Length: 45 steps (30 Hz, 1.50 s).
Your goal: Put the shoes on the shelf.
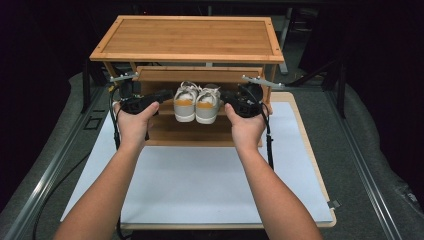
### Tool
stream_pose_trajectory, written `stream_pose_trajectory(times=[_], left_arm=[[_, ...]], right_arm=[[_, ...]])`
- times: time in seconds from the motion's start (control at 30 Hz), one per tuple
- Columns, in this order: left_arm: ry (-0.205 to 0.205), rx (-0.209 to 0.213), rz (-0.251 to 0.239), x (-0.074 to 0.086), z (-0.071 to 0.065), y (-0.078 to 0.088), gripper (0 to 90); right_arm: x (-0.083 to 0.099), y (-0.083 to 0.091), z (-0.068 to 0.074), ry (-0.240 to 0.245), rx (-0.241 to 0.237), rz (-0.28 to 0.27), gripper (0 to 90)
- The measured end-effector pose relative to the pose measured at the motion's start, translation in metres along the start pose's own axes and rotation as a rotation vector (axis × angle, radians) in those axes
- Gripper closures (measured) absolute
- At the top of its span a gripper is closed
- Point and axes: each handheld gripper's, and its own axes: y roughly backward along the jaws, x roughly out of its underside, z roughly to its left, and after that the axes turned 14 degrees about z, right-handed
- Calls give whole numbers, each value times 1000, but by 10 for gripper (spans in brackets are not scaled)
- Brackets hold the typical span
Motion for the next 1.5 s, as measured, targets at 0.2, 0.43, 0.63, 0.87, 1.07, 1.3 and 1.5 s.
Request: stream_pose_trajectory(times=[0.2,0.43,0.63,0.87,1.07,1.3,1.5], left_arm=[[24,9,12,9,9,-6,781],[34,25,35,20,16,-15,862],[28,51,49,23,16,-20,894],[14,40,61,20,11,-23,900],[12,40,60,18,10,-27,900],[7,27,65,12,11,-32,900],[10,27,61,8,14,-38,900]], right_arm=[[11,-7,-3,14,-10,28,881],[22,-17,-6,6,-21,63,900],[25,-21,-7,-4,-46,62,900],[24,-23,-8,-18,-57,56,900],[21,-26,-11,-30,-54,57,900],[13,-31,-14,-35,-43,63,900],[6,-37,-17,-36,-16,71,900]])
